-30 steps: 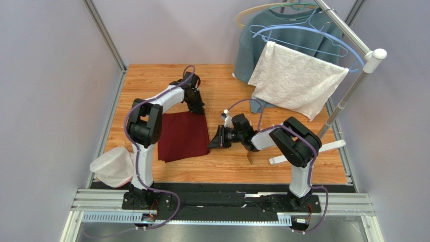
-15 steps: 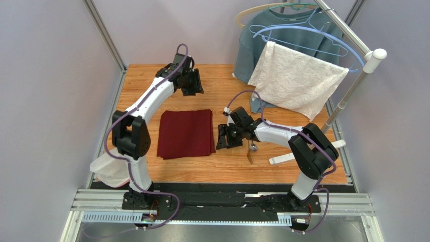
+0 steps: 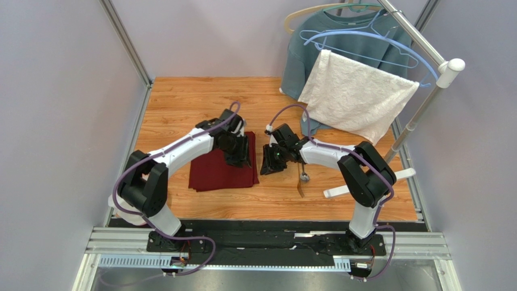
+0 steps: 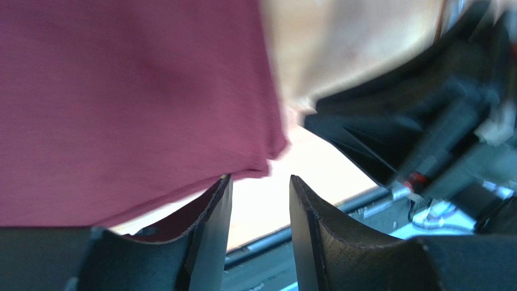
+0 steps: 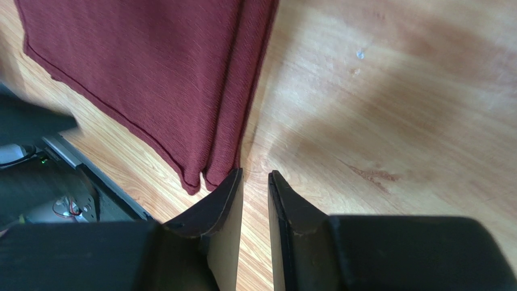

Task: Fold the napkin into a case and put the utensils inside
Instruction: Turn over the upper triangle folded napkin at the center of the board.

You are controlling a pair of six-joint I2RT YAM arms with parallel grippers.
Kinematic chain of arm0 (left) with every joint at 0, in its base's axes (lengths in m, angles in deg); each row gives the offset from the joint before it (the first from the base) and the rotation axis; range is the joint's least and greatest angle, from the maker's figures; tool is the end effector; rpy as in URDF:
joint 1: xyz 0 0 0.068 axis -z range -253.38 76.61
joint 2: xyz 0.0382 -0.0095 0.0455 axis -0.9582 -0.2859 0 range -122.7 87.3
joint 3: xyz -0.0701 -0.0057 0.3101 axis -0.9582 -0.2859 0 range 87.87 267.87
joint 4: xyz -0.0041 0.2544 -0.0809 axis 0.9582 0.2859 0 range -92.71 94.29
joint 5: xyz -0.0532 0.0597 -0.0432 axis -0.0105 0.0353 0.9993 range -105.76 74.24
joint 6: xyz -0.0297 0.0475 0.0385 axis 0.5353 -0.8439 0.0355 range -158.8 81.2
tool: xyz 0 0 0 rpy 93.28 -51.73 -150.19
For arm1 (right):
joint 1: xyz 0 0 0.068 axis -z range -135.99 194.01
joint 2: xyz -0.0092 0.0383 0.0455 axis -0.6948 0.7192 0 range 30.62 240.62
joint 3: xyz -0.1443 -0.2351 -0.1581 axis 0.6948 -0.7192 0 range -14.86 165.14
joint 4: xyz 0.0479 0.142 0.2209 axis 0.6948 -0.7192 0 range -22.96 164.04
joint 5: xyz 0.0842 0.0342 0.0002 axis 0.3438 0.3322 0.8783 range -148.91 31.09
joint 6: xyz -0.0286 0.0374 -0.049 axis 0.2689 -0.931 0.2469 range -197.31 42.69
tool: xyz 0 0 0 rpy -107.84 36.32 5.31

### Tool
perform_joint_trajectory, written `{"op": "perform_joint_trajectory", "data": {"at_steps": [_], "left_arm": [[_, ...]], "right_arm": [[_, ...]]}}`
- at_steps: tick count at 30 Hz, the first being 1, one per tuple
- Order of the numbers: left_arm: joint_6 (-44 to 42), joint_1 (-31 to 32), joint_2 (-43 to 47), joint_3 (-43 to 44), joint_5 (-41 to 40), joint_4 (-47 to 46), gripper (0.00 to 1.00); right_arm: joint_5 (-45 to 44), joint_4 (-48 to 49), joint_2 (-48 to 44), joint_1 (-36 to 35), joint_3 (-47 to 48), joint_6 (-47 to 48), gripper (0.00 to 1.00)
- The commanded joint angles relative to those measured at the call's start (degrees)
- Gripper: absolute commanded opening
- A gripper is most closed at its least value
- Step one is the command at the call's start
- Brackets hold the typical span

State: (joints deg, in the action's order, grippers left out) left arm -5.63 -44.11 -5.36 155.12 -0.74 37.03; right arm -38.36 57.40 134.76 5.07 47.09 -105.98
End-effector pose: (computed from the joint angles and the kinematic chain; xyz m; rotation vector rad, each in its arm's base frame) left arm 0.2897 -0.1787 0.2552 -0.0140 2.8366 -0.6434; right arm 0.2887 0.2580 0.1835 -0.3867 2.7396 0.8449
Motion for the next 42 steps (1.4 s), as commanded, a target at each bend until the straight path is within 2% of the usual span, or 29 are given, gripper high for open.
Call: {"op": "perform_joint_trajectory", "data": {"at_steps": [1,4,10,14,20,24,28,29,35,38,42], "left_arm": [[4.0,6.6,-1.6,-0.6,0.8,-5.5,0.49],[5.6,9.5,-3.2,-1.4,-1.0,-5.8,0.48],[6.5,10.8,-4.5,-2.0,-5.0,-4.2,0.43],[6.5,11.2,-5.4,-1.9,-6.2,-3.3,0.4],[7.3,11.5,-7.4,-2.9,-6.3,-3.2,0.42],[7.4,11.6,-8.7,-3.3,-6.1,-3.2,0.4],[7.9,11.5,-9.4,-3.4,-6.3,-3.5,0.33],[7.9,11.5,-9.5,-3.4,-6.2,-3.5,0.25],[8.3,11.5,-8.2,-3.4,-6.4,-3.7,0.06],[8.5,11.5,-7.4,-3.4,-5.7,-3.6,0.02],[8.9,11.5,-6.4,-3.1,-4.2,-4.0,0.0]], "right_arm": [[2.3,4.8,-1.7,-0.3,-4.5,-4.3,0.26],[3.5,8.1,-2.5,-0.3,-6.6,-6.0,0.27],[5.5,10.5,-2.4,-0.3,-8.0,-6.6,0.33],[6.6,11.5,-1.8,-0.1,-8.8,-7.2,0.34],[7.4,12.9,-1.9,0.7,-10.0,-7.4,0.33],[8.4,13.3,-2.1,1.1,-10.0,-7.6,0.33],[10.6,15.7,-1.4,1.2,-10.4,-8.9,0.32],[11.3,16.1,-1.2,1.1,-10.5,-9.0,0.32],[13.4,19.5,0.8,1.1,-10.6,-10.4,0.31],[13.8,21.2,1.2,1.1,-10.9,-11.0,0.27],[15.2,23.1,1.2,0.9,-12.1,-12.9,0.1]]}}
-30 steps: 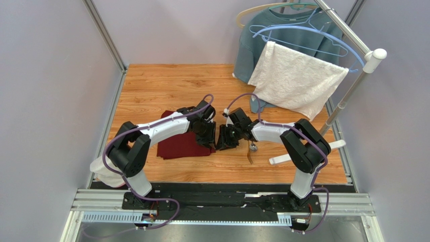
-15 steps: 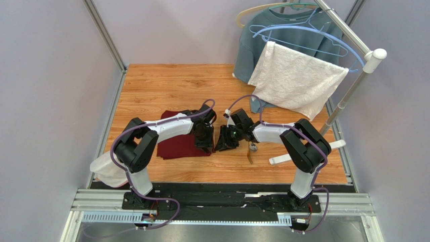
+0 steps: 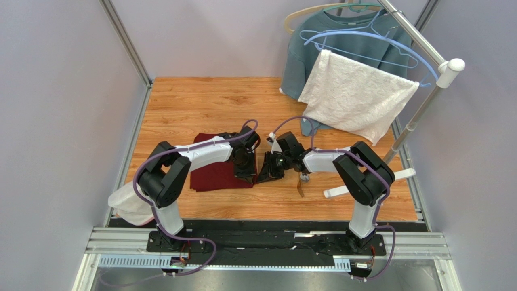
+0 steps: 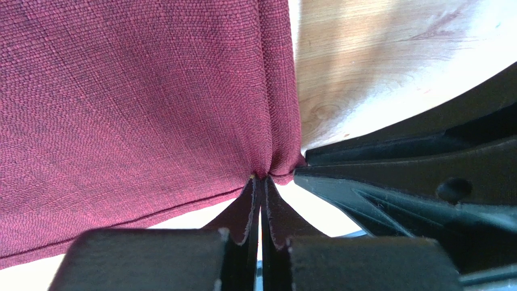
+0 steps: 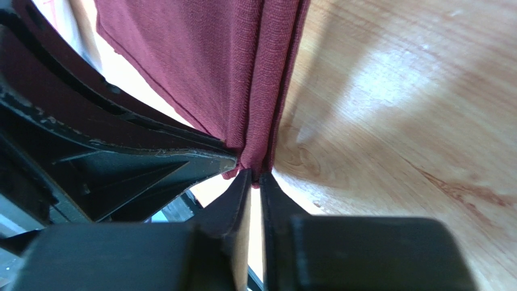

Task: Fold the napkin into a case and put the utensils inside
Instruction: Turn over the upper triangle folded napkin at the center of the board.

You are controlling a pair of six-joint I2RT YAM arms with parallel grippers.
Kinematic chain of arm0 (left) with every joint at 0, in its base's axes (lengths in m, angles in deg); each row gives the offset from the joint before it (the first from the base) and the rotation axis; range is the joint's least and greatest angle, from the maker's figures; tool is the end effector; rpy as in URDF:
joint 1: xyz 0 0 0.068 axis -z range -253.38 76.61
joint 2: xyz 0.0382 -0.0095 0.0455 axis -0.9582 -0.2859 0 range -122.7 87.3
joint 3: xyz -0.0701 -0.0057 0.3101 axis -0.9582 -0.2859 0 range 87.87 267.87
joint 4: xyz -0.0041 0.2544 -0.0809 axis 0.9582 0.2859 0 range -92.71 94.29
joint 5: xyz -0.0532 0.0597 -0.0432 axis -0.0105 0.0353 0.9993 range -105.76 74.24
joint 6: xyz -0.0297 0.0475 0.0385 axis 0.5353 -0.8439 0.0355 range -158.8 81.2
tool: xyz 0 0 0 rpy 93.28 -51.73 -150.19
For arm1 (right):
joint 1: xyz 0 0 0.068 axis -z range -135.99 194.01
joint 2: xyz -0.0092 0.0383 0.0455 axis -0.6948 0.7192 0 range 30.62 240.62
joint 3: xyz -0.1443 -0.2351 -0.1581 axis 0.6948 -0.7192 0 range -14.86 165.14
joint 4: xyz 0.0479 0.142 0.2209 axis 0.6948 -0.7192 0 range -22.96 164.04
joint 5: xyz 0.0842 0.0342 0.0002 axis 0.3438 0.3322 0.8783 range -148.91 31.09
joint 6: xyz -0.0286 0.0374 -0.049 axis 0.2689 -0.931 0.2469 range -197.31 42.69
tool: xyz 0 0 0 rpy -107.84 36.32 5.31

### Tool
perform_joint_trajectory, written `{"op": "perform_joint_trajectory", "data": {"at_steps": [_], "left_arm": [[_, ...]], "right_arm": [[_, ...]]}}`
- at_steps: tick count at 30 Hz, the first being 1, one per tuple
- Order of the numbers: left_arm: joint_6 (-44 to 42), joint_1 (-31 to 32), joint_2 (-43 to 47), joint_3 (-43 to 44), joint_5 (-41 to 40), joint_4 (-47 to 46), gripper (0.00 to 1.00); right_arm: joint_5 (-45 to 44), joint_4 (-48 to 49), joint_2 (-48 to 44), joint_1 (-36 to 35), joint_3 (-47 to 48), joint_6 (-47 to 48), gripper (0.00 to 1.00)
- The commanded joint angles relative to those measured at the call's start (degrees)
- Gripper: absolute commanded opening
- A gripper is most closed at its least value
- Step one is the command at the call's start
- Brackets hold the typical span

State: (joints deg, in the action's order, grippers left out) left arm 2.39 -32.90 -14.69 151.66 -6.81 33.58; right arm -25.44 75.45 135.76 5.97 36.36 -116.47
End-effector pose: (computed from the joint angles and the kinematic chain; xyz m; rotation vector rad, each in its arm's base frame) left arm 0.2630 -0.2357 0.1859 0.0136 3.0064 -0.4456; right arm 0.2728 0.2518 0.1509 -0.2519 2.7307 1.2185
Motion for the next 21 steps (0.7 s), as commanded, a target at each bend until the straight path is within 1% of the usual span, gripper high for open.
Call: {"op": "perform_joint_trajectory", "data": {"at_steps": [1,2,8,13,15,20,21], "left_arm": [[0.9,0.3,2.9,0.6,2.5,-0.5,0.0],[0.9,0.3,2.9,0.9,2.9,-0.5,0.0],[1.5,0.3,2.2,1.2,4.8,-1.1,0.0],[2.5,0.5,1.7,0.2,6.6,-3.1,0.0],[2.8,0.6,0.8,0.2,7.7,-3.5,0.0],[2.9,1.2,-0.6,0.6,9.2,-4.6,0.0],[2.5,1.2,-0.5,0.7,9.2,-4.7,0.02]], "right_arm": [[2.4,5.6,0.1,0.0,-1.8,-2.9,0.08],[2.6,6.7,0.0,-0.1,-2.3,-3.6,0.06],[5.0,12.6,2.1,-0.2,-4.3,-8.5,0.0],[5.7,14.8,2.4,-0.2,-4.7,-10.1,0.0],[5.1,14.5,2.0,-0.1,-4.7,-10.0,0.0],[4.1,10.0,0.8,0.2,-3.8,-7.3,0.0],[4.0,9.5,0.6,0.2,-3.8,-7.0,0.01]]}}
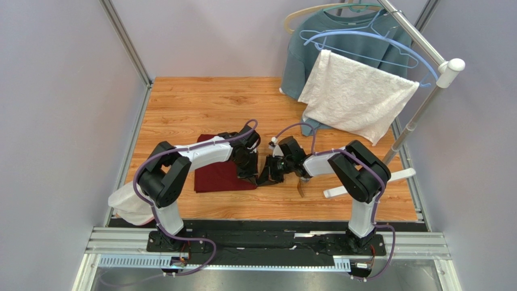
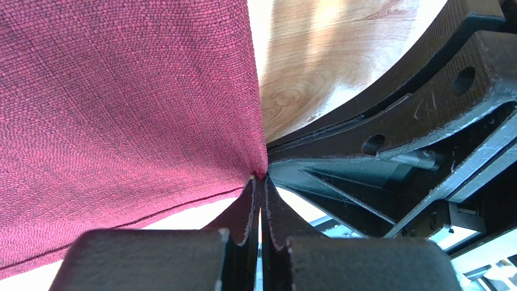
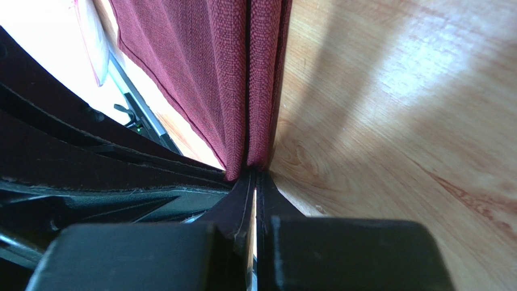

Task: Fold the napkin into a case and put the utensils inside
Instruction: Turn over the upper triangle folded napkin at the center of the board.

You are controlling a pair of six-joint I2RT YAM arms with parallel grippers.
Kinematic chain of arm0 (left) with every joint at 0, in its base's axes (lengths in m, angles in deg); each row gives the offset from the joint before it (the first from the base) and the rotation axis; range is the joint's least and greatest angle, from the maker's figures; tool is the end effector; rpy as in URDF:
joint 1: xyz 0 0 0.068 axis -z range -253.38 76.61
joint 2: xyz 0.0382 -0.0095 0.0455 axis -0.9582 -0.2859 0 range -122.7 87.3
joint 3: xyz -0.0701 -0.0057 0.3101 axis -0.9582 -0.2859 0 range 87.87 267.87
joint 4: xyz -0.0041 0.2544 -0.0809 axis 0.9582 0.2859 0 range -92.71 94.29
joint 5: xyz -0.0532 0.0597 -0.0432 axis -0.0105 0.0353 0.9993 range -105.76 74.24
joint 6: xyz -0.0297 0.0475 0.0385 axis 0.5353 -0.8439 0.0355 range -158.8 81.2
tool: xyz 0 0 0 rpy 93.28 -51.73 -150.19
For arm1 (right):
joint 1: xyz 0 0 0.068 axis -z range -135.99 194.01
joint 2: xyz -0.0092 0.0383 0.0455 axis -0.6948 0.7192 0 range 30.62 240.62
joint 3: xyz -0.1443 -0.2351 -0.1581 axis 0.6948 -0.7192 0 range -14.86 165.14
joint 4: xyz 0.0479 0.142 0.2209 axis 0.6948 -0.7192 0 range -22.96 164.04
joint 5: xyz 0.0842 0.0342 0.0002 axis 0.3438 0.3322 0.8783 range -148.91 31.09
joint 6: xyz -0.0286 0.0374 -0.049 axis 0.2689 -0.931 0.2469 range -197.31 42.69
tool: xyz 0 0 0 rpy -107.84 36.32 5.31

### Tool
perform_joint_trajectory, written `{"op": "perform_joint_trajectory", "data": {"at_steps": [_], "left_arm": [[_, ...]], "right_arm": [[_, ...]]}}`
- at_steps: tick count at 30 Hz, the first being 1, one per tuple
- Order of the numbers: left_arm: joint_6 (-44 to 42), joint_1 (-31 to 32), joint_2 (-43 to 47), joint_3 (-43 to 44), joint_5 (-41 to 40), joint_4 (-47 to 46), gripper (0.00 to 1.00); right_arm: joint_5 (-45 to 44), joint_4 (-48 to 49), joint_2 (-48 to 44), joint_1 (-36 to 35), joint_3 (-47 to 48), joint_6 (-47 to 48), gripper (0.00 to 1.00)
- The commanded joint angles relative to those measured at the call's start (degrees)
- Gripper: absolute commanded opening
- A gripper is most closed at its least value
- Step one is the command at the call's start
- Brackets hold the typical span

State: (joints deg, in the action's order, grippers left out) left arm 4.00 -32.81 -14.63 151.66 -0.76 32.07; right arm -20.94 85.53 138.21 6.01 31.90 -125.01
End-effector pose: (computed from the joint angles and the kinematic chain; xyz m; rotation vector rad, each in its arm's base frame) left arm 0.2610 -0.2423 0.1883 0.0011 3.0346 -0.6012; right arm 0.2667 0.2511 0.1309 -0.1161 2.7478 1.3753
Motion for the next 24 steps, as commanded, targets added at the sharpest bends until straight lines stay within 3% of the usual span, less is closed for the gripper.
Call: {"op": "perform_joint_trajectory", "data": {"at_steps": [1,7,8,11,16,24], "left_arm": [[0.4,1.0,-0.5,1.2,2.4,-1.1,0.08],[-3.9,-0.6,5.2,4.6,-0.9,6.2,0.3],[-4.4,-1.5,7.3,5.0,-0.5,6.6,0.31],[-4.9,-4.0,11.3,4.9,2.9,6.8,0.31],[-6.3,-8.1,16.8,4.2,1.9,9.9,0.29],[-9.8,-26.1,23.6,-2.4,8.2,9.5,0.33]], "right_arm": [[-1.3,-2.8,-2.3,0.4,0.8,2.2,0.04],[-6.4,-14.8,-8.2,2.1,1.1,12.7,0.36],[-6.0,-14.9,-8.7,2.4,1.1,13.5,0.43],[-4.2,-13.2,-9.2,2.4,1.1,14.0,0.51],[-1.8,-9.1,-6.3,1.0,3.4,13.0,0.54],[-2.6,-9.7,-1.3,-1.6,7.7,11.9,0.56]]}}
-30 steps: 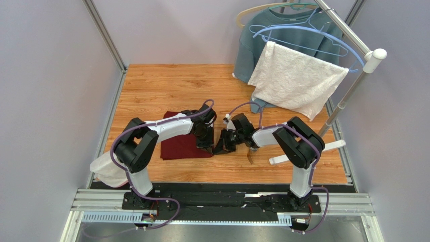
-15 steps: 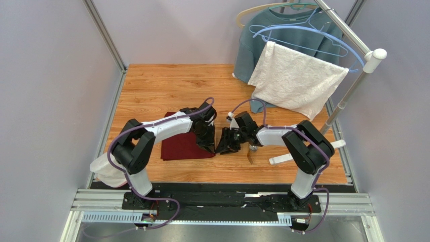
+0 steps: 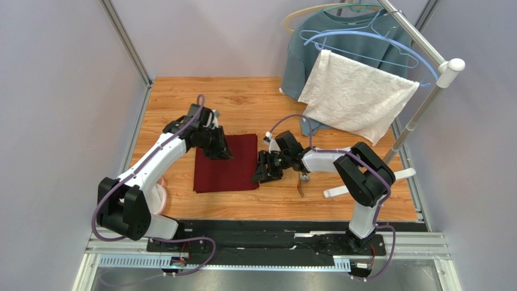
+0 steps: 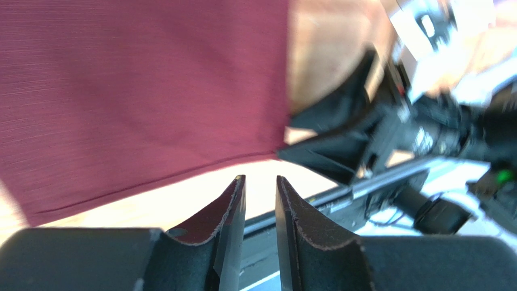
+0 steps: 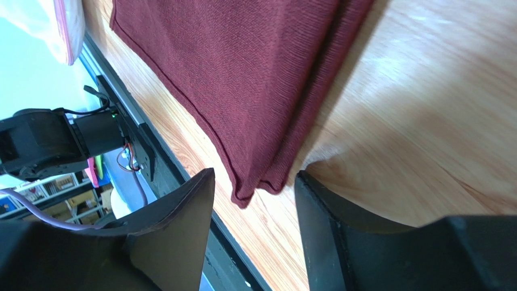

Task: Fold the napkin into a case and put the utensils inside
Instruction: Turn over the upper triangle folded napkin at the center of the board, then smooth out the lower triangle-folded napkin at the center of the board.

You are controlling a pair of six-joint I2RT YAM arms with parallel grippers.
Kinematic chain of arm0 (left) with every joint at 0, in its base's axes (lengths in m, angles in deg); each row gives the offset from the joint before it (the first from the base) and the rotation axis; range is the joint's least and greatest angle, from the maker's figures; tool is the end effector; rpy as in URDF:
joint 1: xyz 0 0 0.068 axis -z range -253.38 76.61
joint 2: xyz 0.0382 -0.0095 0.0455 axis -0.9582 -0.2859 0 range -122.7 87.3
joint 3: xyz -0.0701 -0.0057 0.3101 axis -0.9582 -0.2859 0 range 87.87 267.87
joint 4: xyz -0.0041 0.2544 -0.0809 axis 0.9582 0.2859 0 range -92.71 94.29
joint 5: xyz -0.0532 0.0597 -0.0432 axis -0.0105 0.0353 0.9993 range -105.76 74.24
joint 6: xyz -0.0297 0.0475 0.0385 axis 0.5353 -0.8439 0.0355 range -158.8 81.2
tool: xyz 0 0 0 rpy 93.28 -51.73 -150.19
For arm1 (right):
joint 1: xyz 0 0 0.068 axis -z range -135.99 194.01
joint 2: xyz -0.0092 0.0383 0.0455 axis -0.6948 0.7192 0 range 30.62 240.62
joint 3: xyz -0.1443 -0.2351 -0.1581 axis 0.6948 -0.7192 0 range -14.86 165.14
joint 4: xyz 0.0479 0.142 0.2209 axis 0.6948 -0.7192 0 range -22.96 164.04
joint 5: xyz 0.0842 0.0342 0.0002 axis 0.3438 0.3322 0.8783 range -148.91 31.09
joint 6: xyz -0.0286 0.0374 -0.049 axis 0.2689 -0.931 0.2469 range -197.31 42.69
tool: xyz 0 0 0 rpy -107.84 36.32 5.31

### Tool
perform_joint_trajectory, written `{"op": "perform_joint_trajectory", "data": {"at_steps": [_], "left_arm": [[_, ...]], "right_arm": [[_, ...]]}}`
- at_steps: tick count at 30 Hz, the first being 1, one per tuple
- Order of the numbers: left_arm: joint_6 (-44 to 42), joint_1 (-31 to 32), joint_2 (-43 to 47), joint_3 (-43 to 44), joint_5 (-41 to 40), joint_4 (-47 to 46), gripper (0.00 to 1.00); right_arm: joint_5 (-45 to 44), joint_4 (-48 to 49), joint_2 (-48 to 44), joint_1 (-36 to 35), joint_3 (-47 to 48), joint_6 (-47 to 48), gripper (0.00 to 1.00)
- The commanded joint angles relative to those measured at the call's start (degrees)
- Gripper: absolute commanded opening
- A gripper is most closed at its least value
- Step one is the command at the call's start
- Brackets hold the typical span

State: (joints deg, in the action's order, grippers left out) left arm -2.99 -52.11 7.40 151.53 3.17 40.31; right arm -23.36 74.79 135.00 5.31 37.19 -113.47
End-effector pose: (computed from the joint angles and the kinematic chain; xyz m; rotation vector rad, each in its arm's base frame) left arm 0.2615 -0.1209 0.2986 -0.2209 2.7206 -0.7574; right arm 0.2700 0.2571 0.1596 -0.3616 2.6927 1.2590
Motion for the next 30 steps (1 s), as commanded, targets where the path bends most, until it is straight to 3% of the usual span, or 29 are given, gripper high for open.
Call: {"op": "perform_joint_trajectory", "data": {"at_steps": [1,4,7,8,9,16,21,22,28,30], "left_arm": [[-2.9,-8.5,1.4,-2.2,5.1,0.3,0.33],[-2.5,-14.0,-0.8,-0.6,7.1,-1.2,0.31],[-0.6,-16.1,-4.8,2.4,7.4,-3.3,0.26],[0.7,-16.4,-6.9,3.7,6.6,-4.4,0.24],[1.5,-16.7,-8.1,4.3,5.8,-6.4,0.23],[5.8,-17.9,-19.3,10.3,9.6,-10.2,0.18],[4.2,-17.9,-21.7,9.0,6.0,-9.5,0.14],[3.9,-17.9,-21.6,8.2,6.1,-9.6,0.14],[1.6,-17.8,-24.1,9.4,8.7,-9.5,0.17],[1.7,-17.8,-25.4,10.2,7.5,-9.2,0.13]], "right_arm": [[-1.8,-0.3,2.3,-1.0,2.4,0.5,0.55],[-7.2,-3.3,2.1,-1.0,1.0,0.9,0.46],[-11.1,-4.0,1.3,-0.6,-0.6,1.5,0.19],[-11.6,-3.9,1.3,0.3,-1.0,1.4,0.03],[-11.6,-4.1,1.4,1.0,-1.3,1.4,0.0],[-17.7,-9.5,-4.4,4.8,-5.3,7.9,0.0],[-18.4,-16.5,-1.9,11.8,4.4,13.7,0.0],[-21.2,-19.0,-1.2,12.2,5.9,14.0,0.03],[-32.8,-29.0,-1.5,10.6,16.7,17.8,0.48],[-37.3,-32.2,-1.5,9.3,19.9,18.7,0.5]]}}
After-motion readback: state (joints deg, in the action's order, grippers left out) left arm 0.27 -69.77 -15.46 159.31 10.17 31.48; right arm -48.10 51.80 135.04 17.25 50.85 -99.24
